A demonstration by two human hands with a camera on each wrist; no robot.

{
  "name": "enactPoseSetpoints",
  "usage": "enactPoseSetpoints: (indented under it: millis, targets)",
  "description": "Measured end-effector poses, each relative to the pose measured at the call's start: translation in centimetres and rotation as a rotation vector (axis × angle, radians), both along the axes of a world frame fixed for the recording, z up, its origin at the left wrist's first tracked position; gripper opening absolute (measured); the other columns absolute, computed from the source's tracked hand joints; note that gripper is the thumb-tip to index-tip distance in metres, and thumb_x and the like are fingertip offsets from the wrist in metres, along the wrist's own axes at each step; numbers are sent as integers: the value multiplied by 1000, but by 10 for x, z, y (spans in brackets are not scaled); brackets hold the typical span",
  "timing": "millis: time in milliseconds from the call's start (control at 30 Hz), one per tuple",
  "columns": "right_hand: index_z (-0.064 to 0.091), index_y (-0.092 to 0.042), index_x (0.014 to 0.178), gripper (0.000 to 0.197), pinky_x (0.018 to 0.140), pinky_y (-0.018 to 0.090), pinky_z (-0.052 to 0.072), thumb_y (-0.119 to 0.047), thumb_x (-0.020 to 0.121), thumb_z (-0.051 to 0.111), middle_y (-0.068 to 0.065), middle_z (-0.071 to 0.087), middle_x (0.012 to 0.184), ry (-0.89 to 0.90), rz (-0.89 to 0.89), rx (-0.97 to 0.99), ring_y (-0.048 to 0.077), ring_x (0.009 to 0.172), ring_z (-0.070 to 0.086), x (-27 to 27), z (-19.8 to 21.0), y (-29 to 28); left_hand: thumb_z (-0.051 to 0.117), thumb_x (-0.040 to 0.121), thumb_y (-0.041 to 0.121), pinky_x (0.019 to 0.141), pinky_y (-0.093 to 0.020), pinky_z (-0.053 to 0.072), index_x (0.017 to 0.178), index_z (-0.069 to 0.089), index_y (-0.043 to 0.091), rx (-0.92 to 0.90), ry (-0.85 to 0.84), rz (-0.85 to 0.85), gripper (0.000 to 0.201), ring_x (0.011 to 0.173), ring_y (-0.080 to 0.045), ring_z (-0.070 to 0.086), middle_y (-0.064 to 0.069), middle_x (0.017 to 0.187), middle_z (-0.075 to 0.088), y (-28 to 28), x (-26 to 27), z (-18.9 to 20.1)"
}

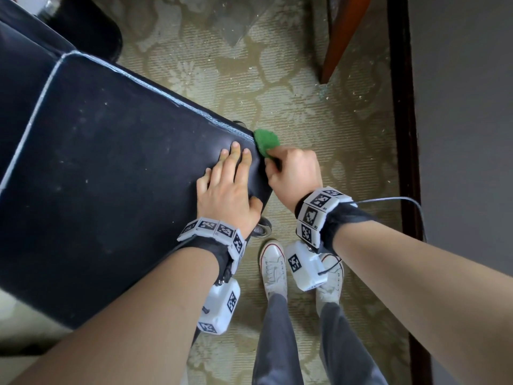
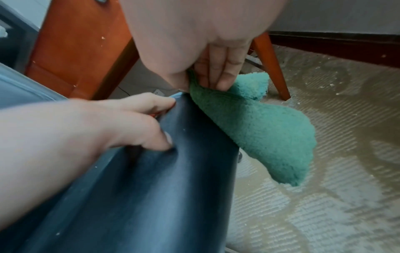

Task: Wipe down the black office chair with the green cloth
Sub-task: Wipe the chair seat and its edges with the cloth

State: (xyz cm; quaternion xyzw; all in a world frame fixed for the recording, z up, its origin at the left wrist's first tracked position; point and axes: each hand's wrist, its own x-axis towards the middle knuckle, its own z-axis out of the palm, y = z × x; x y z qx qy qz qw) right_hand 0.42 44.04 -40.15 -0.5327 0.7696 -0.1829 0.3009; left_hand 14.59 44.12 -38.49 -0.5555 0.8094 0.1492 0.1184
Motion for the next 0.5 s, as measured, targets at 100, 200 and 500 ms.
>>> enactPoseSetpoints:
  millis: [100, 200, 500]
  targets:
    - [72, -19, 111, 27, 80, 34, 52, -22, 89, 57, 8, 73, 103, -20, -34, -11, 32, 97, 66, -1, -6, 6, 61, 78, 28, 116, -43, 25, 156, 24, 22, 9, -4, -5, 87, 152, -19, 16, 1, 166, 13, -1, 1, 1]
    - [72, -22, 112, 27, 82, 35, 53, -21, 88, 59, 8, 73, 102, -56, -92, 4, 34, 95, 66, -5, -10, 14, 62, 79, 26, 115, -44, 26, 157, 22, 20, 24, -3, -22, 88, 152, -19, 16, 0, 166, 12, -1, 2, 3]
    - [71, -15, 95, 16, 82, 27, 40, -24, 84, 65, 8, 51, 108, 7, -220, 81, 26, 97, 55, -29, -5, -1, 64, 81, 25, 116, -50, 28, 154, 29, 14, -31, -23, 12, 82, 150, -22, 21, -1, 165, 16, -16, 12, 14]
